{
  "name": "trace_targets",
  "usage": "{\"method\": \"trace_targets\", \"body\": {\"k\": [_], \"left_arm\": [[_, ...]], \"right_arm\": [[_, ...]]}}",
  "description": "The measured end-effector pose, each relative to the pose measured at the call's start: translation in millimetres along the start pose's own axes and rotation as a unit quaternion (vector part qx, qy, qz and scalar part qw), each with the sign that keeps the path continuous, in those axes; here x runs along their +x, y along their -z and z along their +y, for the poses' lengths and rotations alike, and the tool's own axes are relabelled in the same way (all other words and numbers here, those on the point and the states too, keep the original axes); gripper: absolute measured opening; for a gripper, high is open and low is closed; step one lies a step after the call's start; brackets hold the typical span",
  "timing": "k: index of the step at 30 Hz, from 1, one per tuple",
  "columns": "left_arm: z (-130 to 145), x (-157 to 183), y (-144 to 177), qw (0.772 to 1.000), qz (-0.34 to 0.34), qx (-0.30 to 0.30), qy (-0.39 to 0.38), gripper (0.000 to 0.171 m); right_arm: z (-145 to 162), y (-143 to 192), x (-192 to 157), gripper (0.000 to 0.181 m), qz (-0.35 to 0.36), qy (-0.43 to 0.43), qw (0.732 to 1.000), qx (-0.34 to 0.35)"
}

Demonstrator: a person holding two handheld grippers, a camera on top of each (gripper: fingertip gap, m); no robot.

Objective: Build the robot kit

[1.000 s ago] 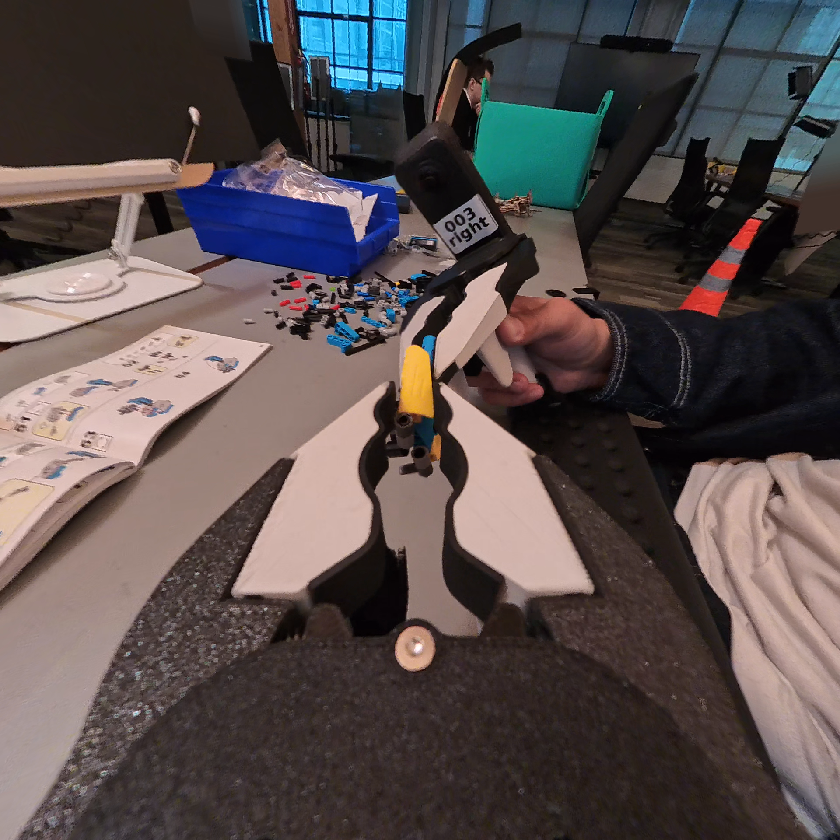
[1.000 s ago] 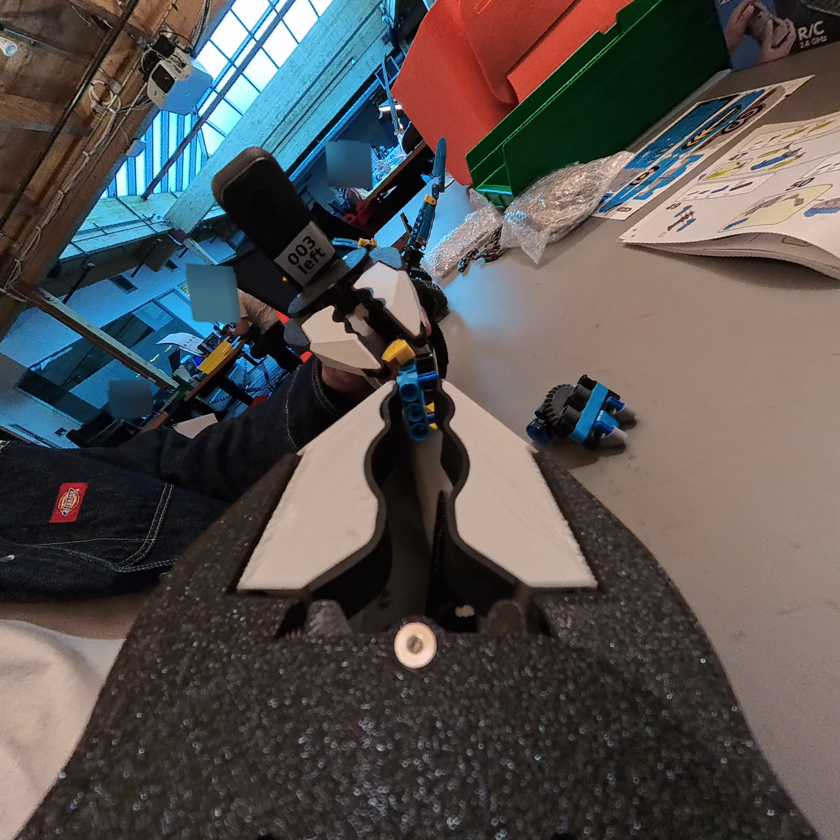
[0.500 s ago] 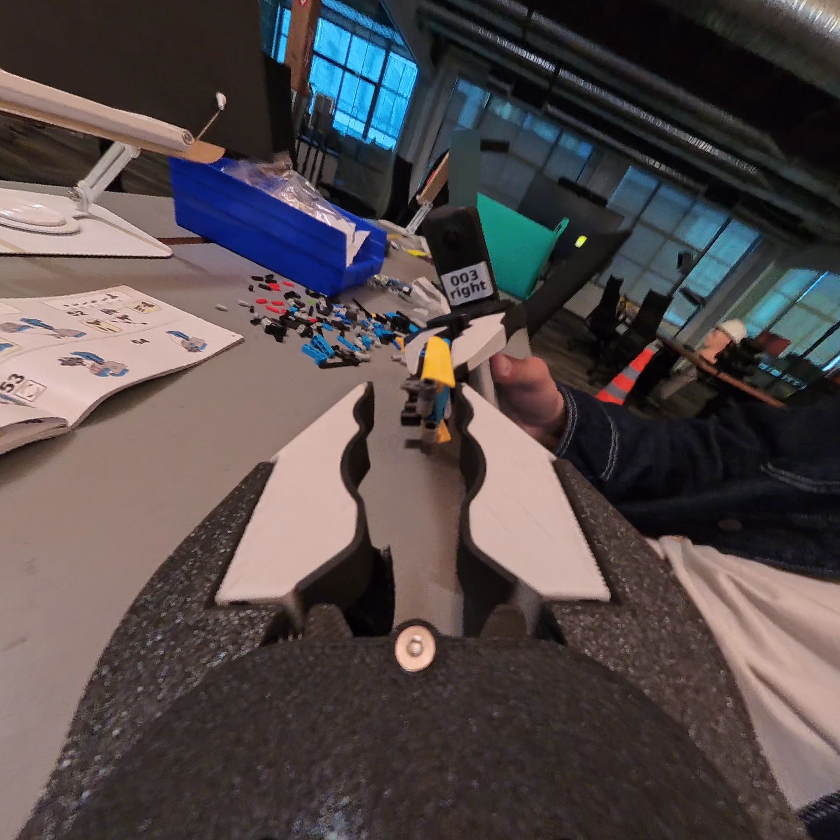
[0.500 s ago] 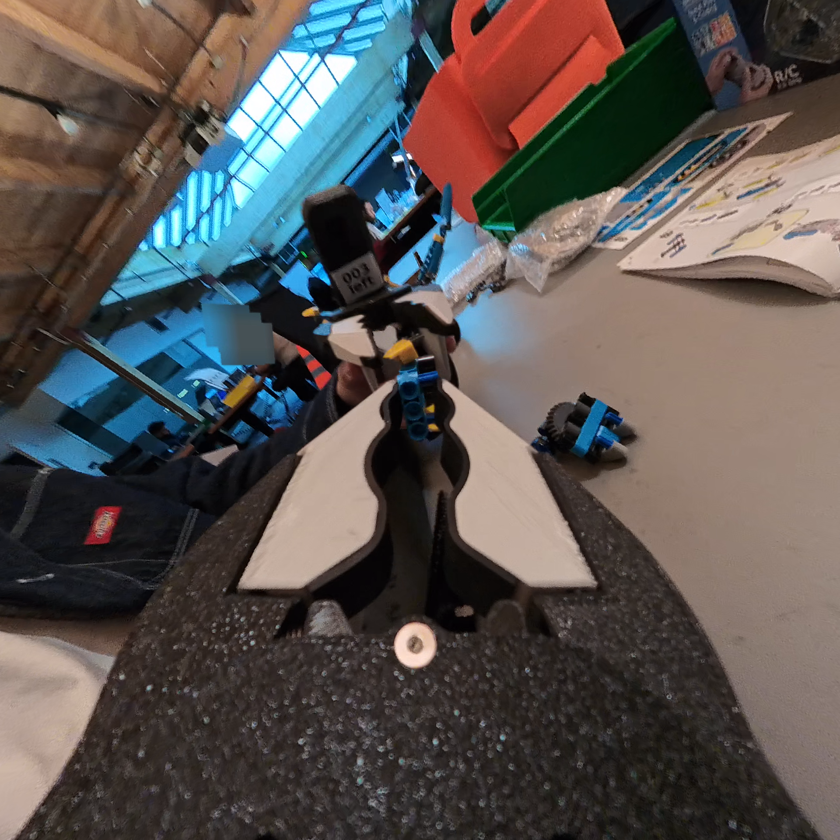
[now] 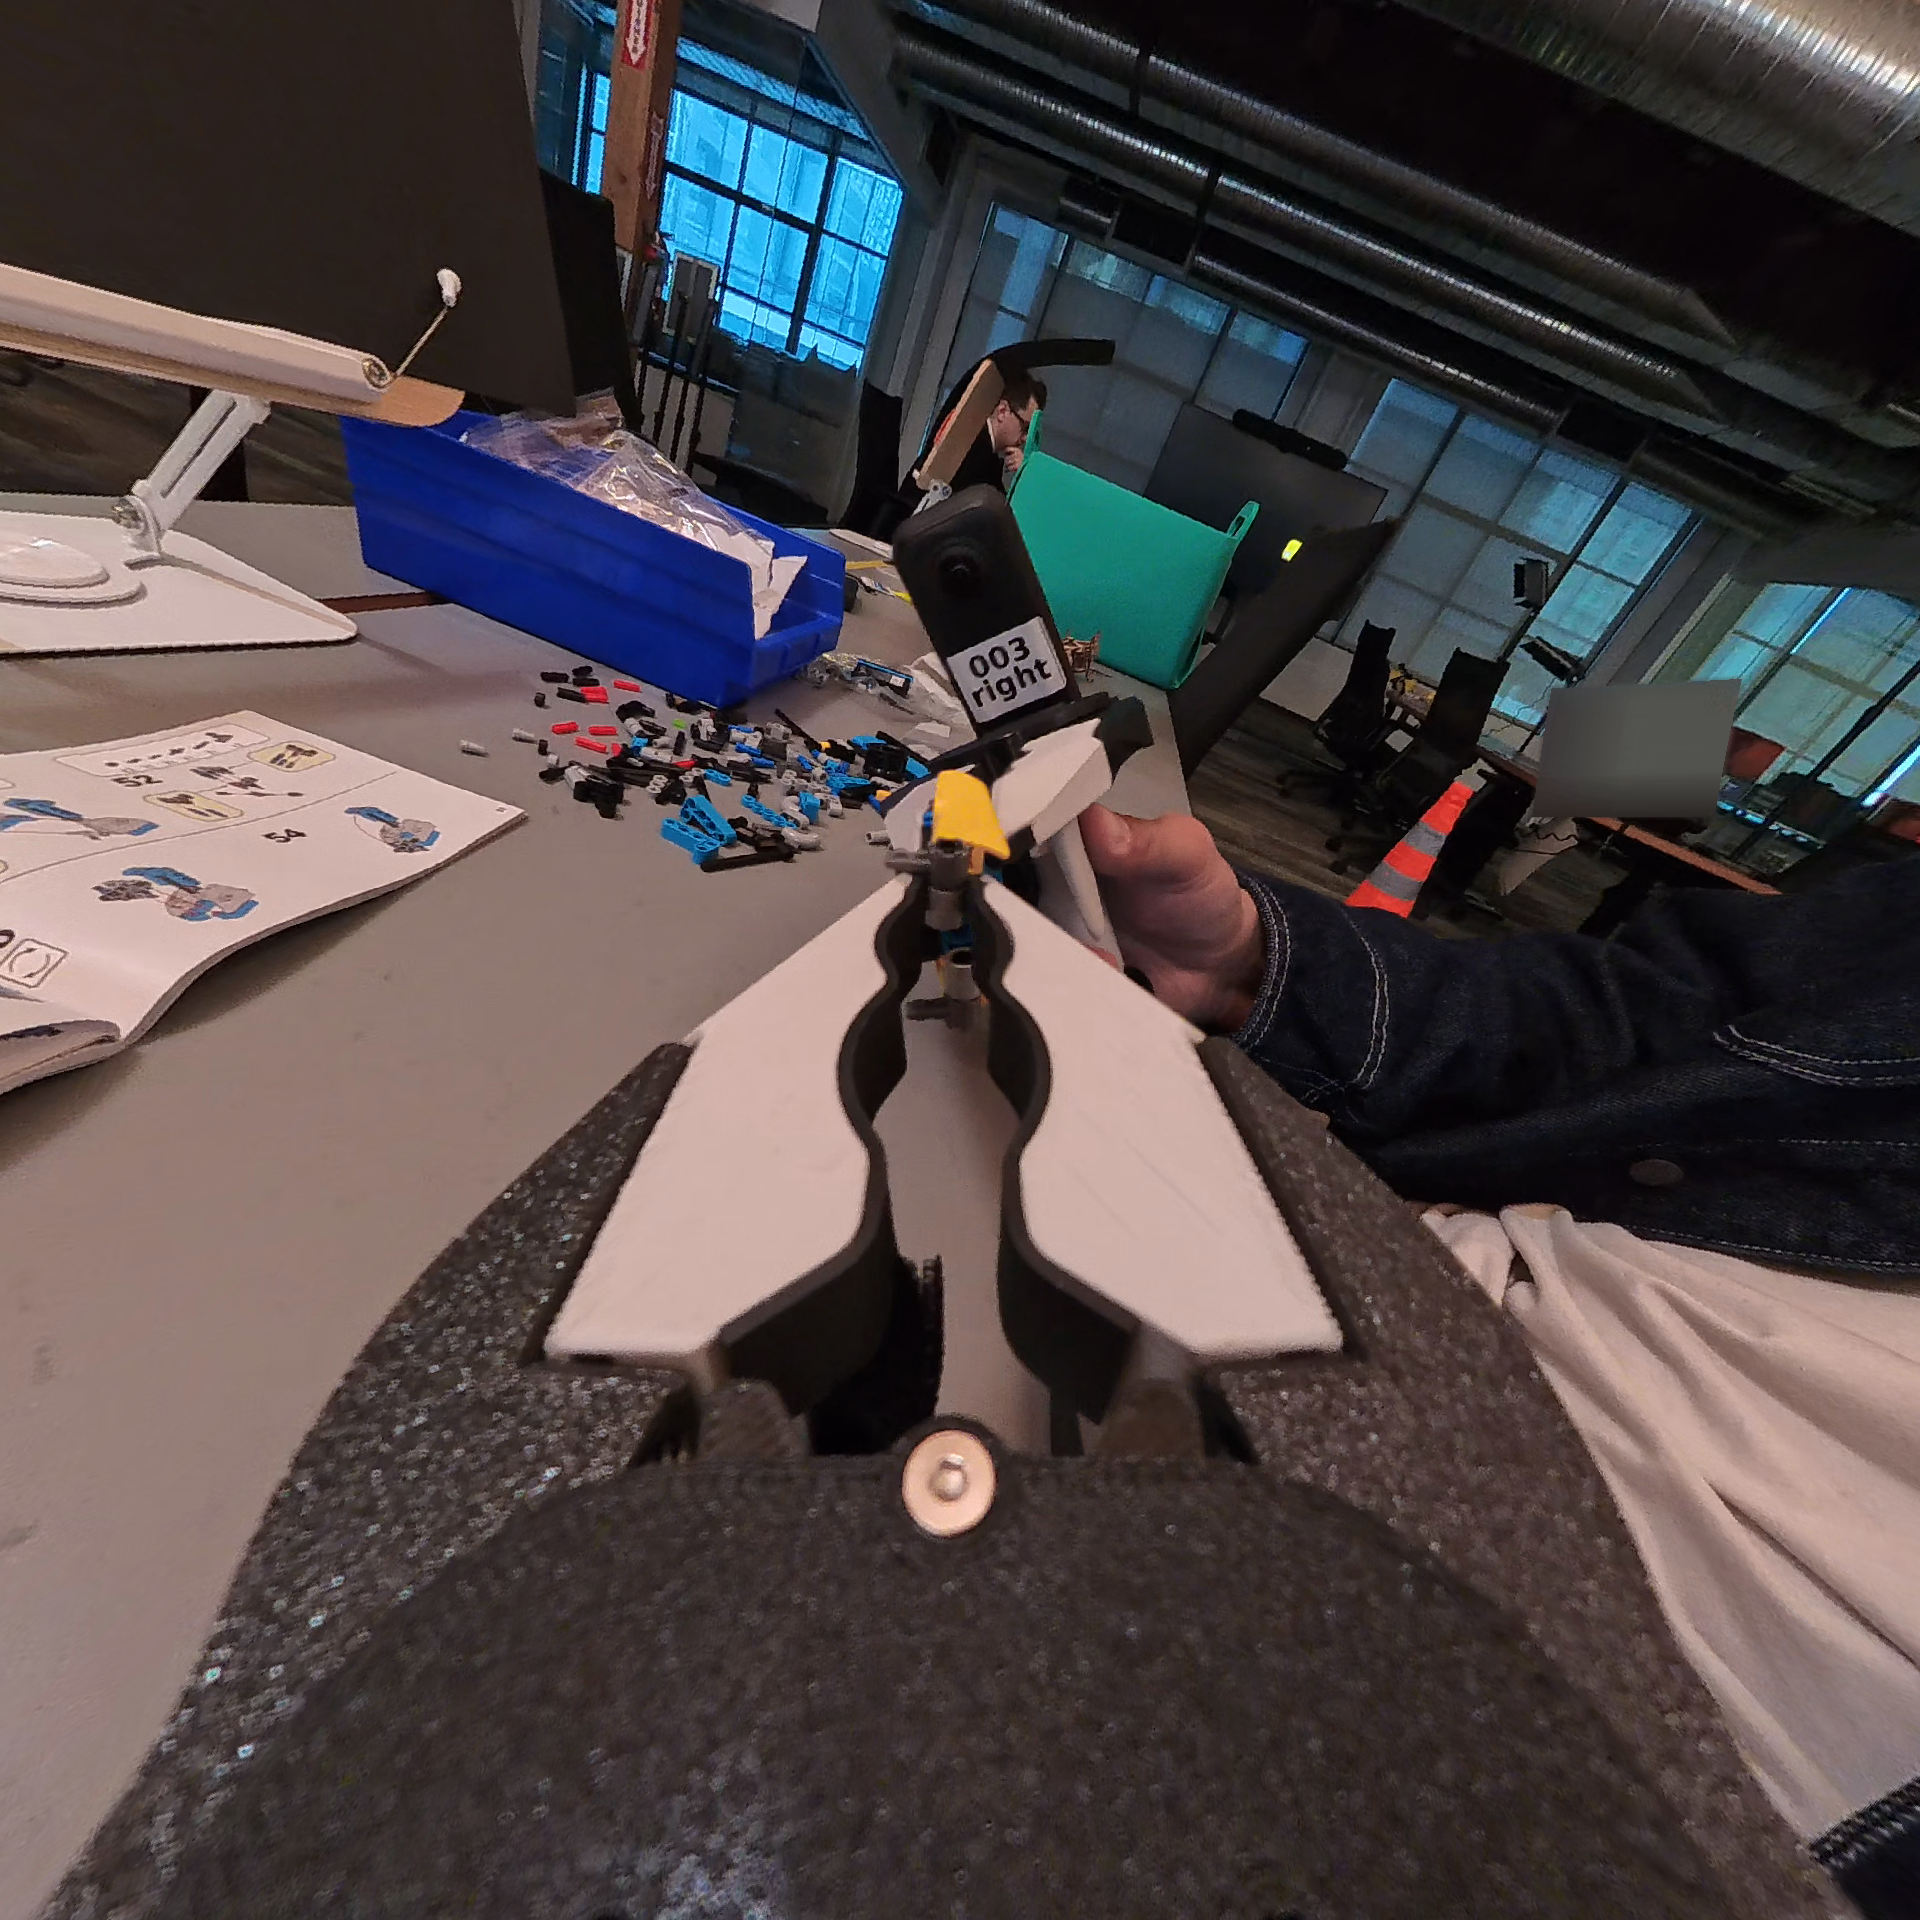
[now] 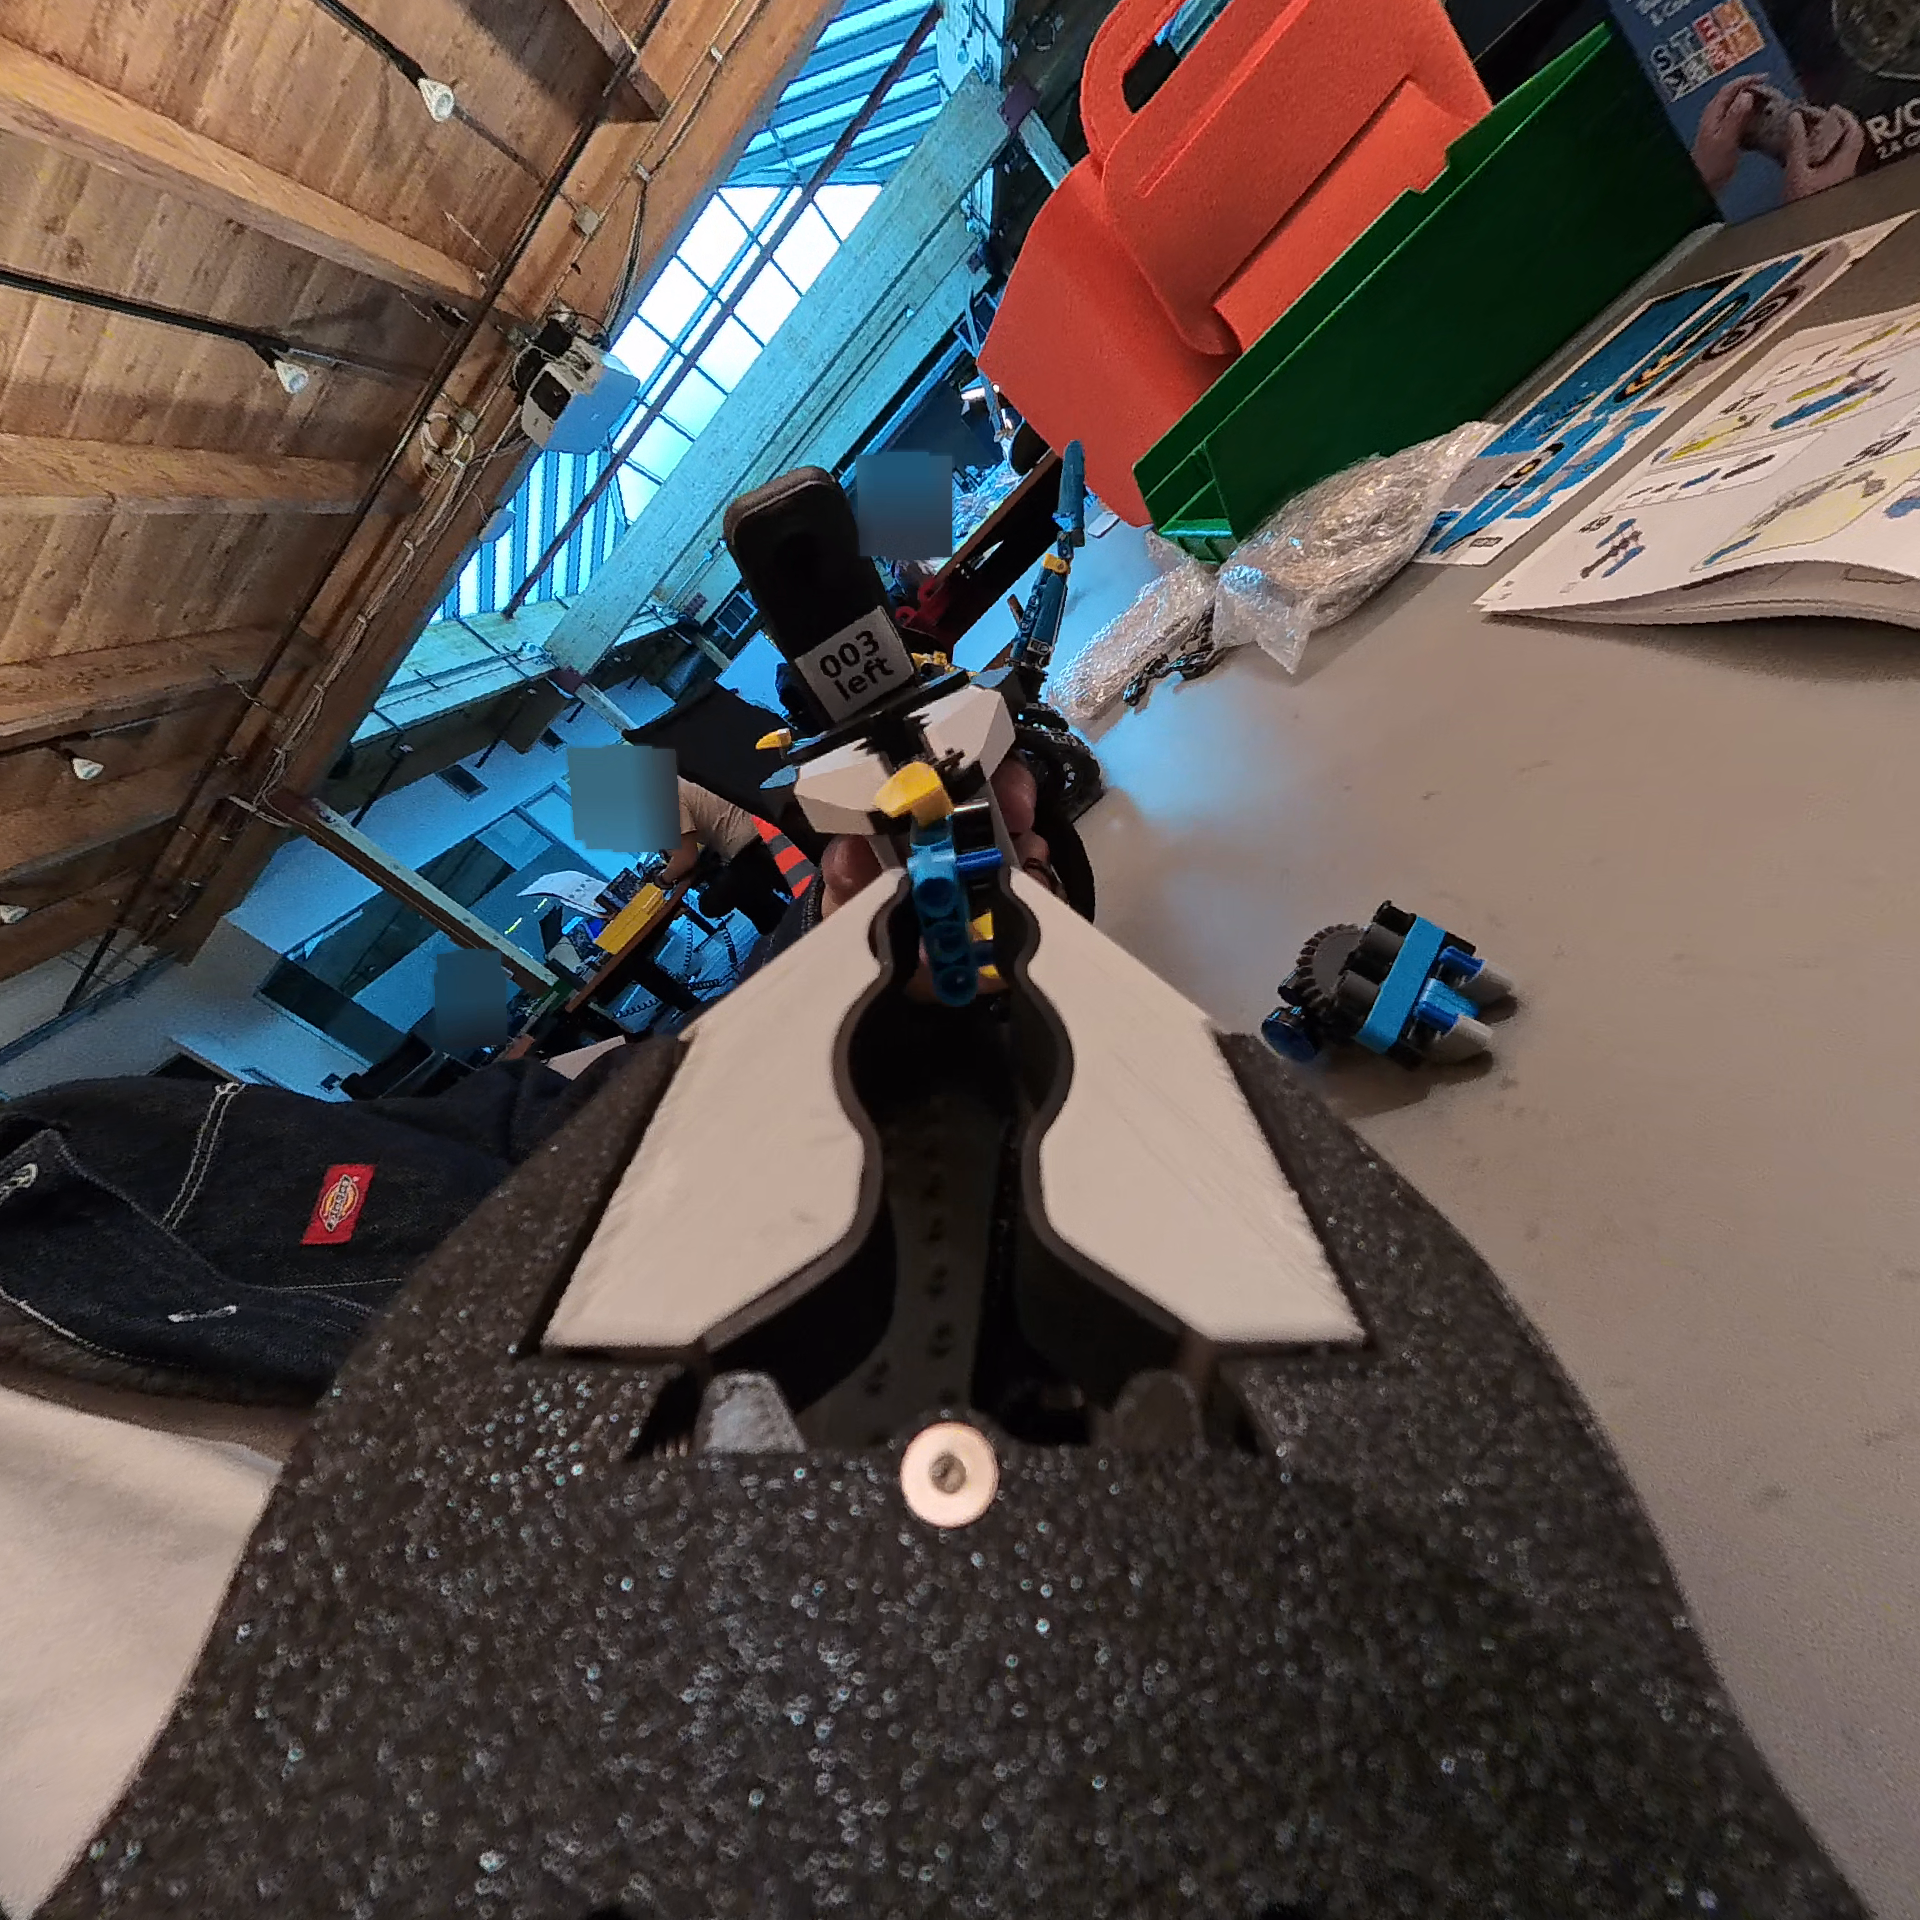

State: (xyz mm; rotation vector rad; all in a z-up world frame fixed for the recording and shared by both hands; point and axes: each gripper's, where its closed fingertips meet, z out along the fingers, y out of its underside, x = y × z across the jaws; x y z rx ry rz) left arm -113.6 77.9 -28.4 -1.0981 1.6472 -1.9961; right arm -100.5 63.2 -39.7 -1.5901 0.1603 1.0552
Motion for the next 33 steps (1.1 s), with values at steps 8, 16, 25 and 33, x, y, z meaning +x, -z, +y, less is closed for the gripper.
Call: {"method": "trace_targets", "body": {"k": [8,16,25,33], "left_arm": [[-0.6,1.7,2.4,0.996,0.043,0.017,0.082,0.006],[1.5,-0.7,3.0,0.984,0.073,0.026,0.158,0.007],[3.0,-4.4,1.6,0.981,0.074,0.027,0.179,0.007],[14.2,-7.0,-6.6,0.995,0.018,-0.019,0.097,0.037]], "right_arm": [[1.6,-1.8,-3.6,0.013,0.008,0.034,0.999,-0.008],[2.7,-2.2,-1.5,0.012,0.031,0.066,0.997,-0.016],[2.1,-1.4,2.4,0.013,0.031,0.044,0.998,-0.012],[-20.4,14.7,1.6,0.013,0.005,0.003,0.998,0.059]]}}
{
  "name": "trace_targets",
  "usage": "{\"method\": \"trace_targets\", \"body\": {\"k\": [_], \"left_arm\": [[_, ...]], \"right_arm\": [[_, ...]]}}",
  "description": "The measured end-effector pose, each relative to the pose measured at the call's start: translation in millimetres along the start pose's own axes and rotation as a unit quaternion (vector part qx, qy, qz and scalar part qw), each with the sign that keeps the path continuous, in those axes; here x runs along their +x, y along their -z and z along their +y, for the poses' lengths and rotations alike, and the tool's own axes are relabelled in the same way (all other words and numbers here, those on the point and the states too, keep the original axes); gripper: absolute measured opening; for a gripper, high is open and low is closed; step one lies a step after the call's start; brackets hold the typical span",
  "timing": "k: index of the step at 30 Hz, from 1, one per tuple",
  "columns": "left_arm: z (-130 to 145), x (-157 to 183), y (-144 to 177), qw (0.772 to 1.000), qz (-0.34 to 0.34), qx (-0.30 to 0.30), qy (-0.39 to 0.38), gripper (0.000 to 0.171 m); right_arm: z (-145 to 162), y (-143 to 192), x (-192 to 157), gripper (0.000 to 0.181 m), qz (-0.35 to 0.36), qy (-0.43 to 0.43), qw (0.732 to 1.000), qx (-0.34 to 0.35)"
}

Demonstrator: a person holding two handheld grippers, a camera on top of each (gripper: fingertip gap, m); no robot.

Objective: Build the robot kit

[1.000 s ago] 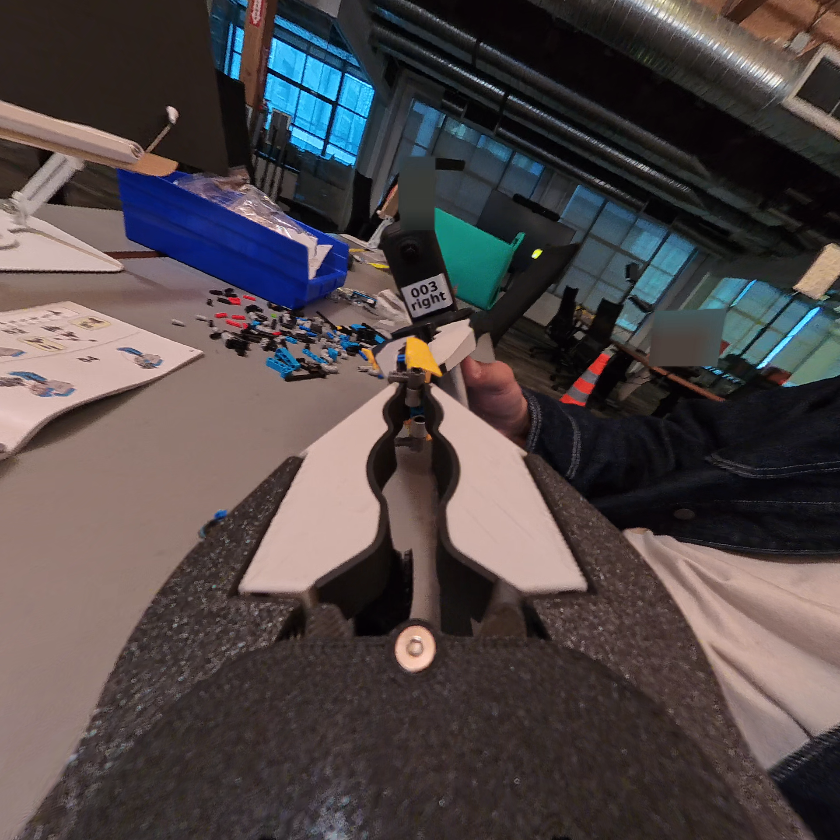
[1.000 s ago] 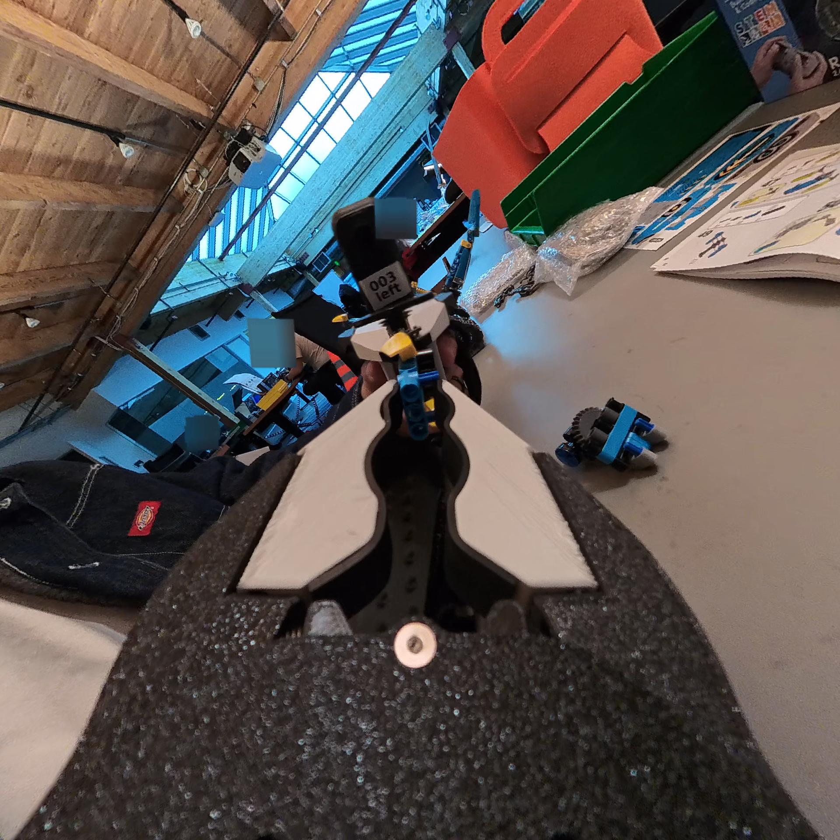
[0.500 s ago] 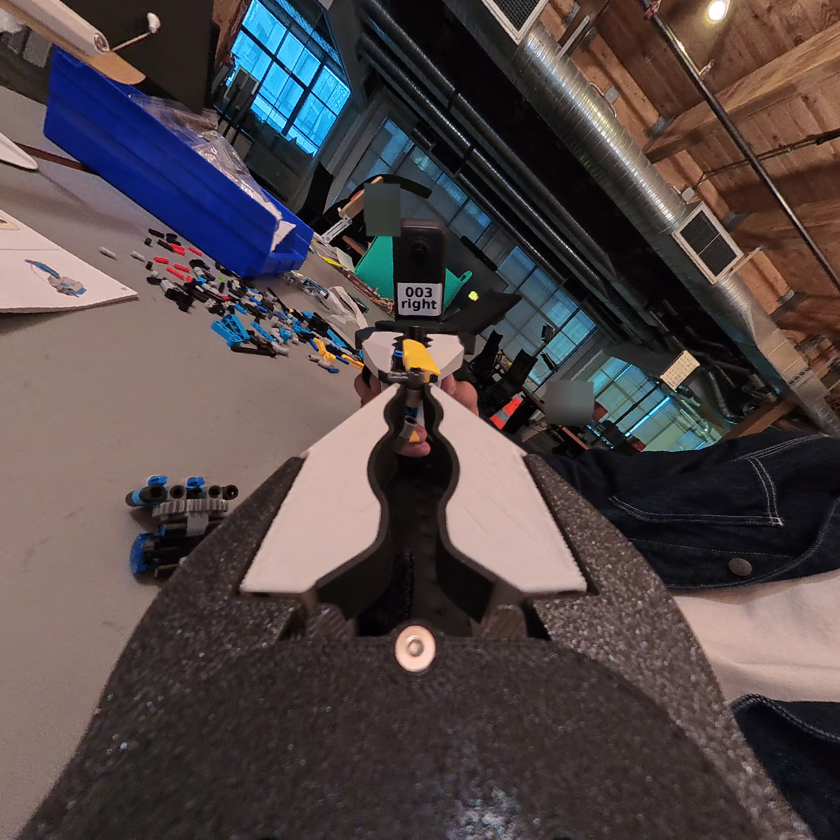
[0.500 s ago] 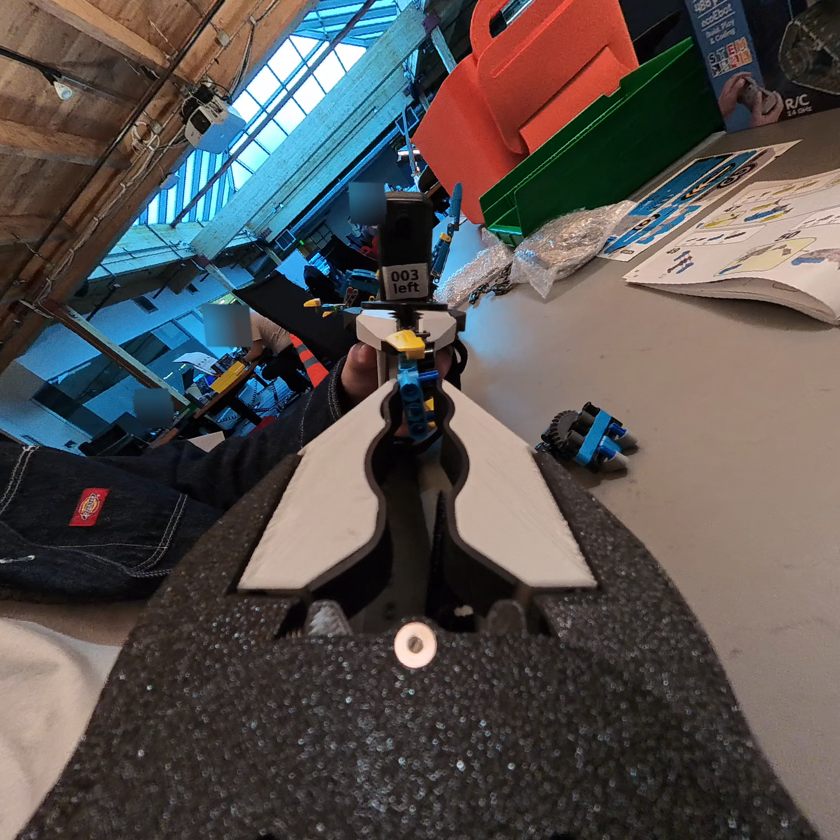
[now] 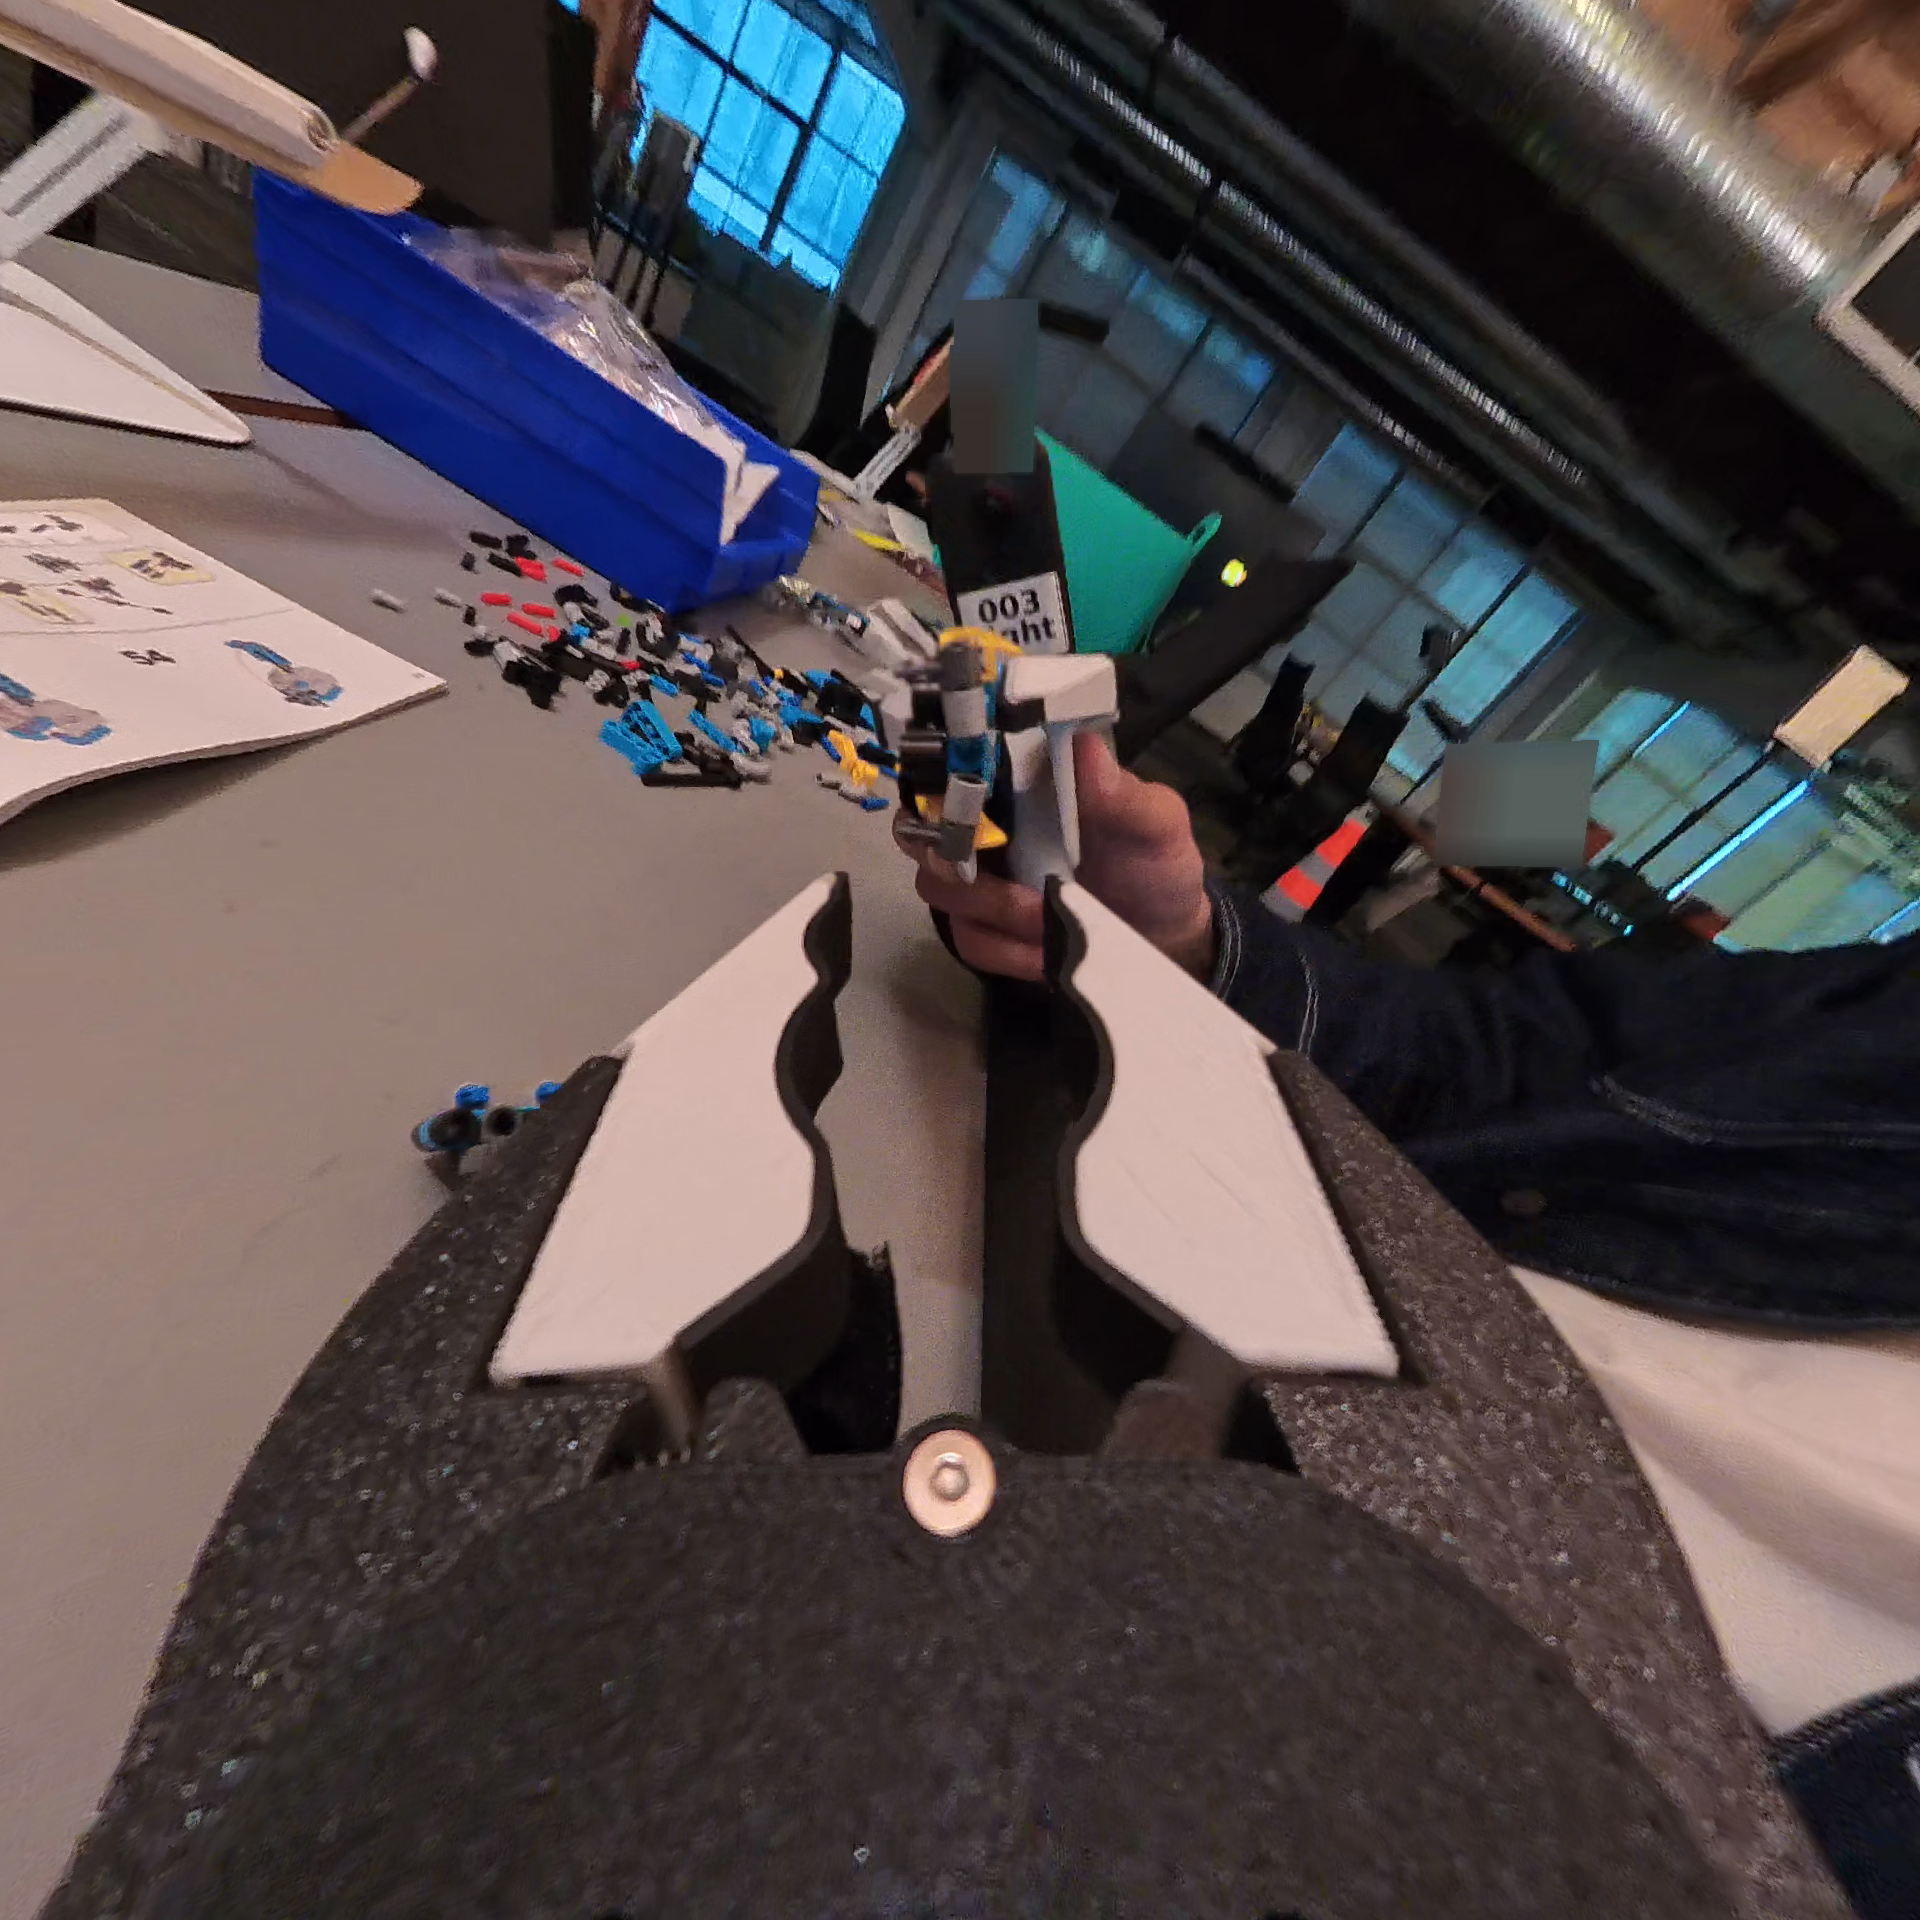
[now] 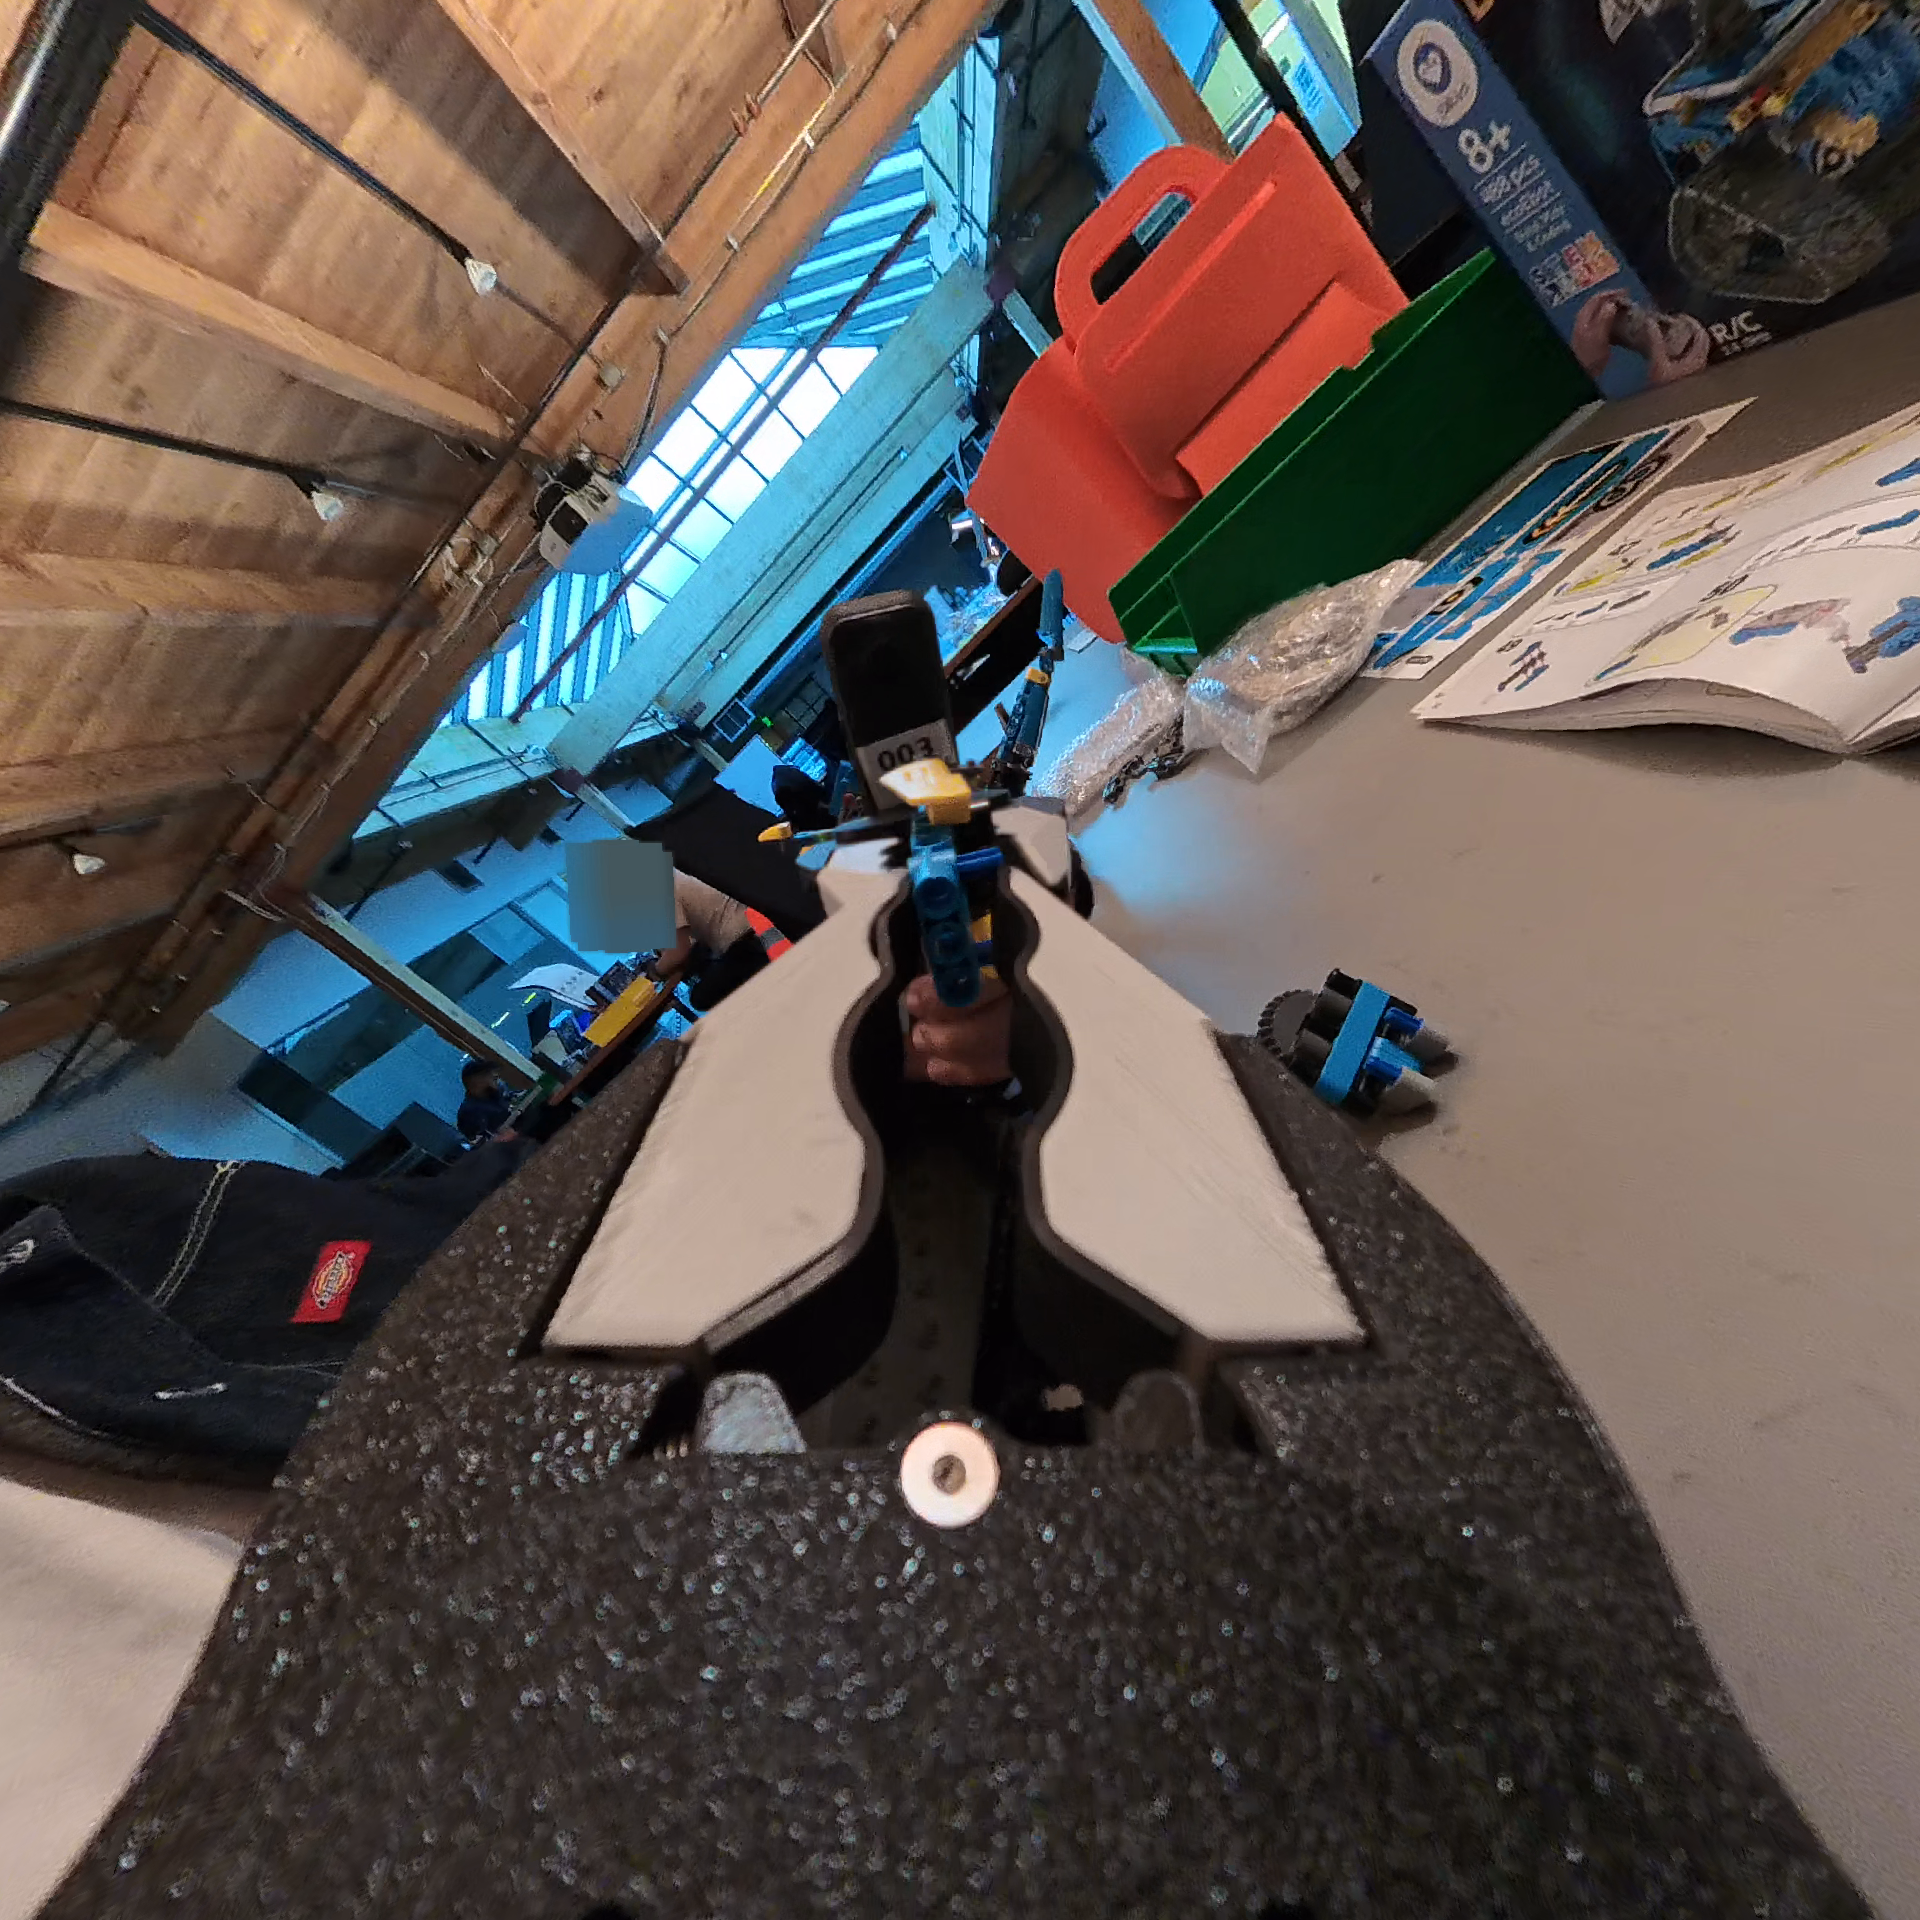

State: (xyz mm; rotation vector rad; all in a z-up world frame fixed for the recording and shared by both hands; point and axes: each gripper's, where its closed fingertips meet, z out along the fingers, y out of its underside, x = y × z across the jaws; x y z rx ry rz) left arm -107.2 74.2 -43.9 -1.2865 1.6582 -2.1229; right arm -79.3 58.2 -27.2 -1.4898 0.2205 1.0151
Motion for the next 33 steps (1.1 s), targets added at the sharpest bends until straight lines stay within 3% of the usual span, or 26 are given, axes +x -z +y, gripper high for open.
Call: {"method": "trace_targets", "body": {"k": [3,6,15,22,25,33], "left_arm": [[9.5,3.1,-9.4,0.999,-0.009,-0.026,-0.029,0.034],[6.4,8.2,-9.1,0.999,-0.002,-0.018,-0.041,0.025],[5.2,3.0,-7.2,0.999,-0.017,-0.016,-0.044,0.022],[2.0,5.9,-3.7,0.999,0.034,0.006,0.042,0.016],[1.2,11.8,-4.1,0.998,0.048,0.007,0.04,0.016],[-4.4,19.7,0.2,0.981,0.129,0.033,0.143,0.014]], "right_arm": [[2.2,-2.0,-2.5,0.013,-0.004,0.005,1.0,-0.006],[4.9,-3.9,-4.0,0.013,-0.01,0.003,1.0,-0.014],[12.8,-7.9,-0.3,0.013,0.001,0.003,0.999,-0.035],[14.3,-9.8,-3.8,0.013,-0.005,0.011,0.999,-0.039],[13.2,-9.3,-8.0,0.014,-0.022,0.001,0.999,-0.036],[14.2,-10.6,-13.2,0.015,-0.049,-0.023,0.998,-0.035]]}}
